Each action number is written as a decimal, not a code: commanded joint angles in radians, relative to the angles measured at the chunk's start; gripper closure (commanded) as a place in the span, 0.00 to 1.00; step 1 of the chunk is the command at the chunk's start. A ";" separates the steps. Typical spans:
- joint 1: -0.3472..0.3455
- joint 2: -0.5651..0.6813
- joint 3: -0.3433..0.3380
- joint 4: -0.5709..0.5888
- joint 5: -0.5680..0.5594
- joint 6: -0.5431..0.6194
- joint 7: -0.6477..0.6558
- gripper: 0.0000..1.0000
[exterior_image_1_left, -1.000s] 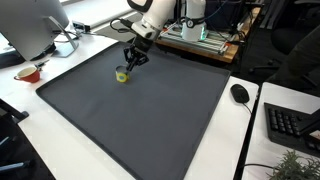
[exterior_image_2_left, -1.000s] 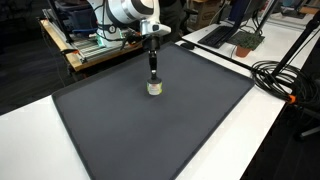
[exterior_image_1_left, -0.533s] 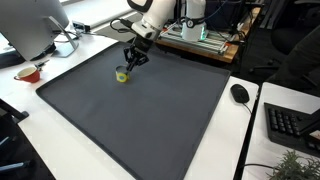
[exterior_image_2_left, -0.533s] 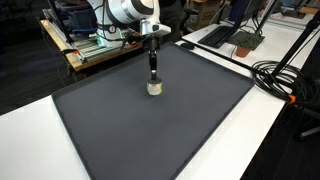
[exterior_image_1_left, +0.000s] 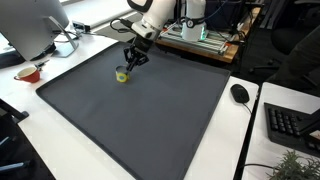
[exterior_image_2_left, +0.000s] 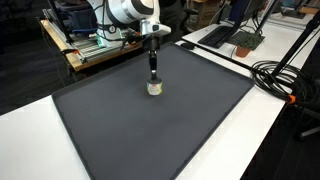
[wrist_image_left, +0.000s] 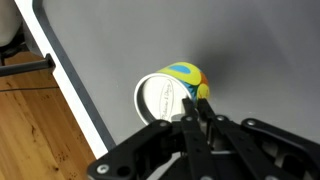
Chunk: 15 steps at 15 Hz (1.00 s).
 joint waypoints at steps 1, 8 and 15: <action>0.000 0.000 0.000 0.000 0.000 0.000 0.000 0.97; -0.023 0.074 -0.005 0.065 0.017 0.071 -0.020 0.97; -0.046 0.121 -0.015 0.101 0.036 0.125 -0.013 0.64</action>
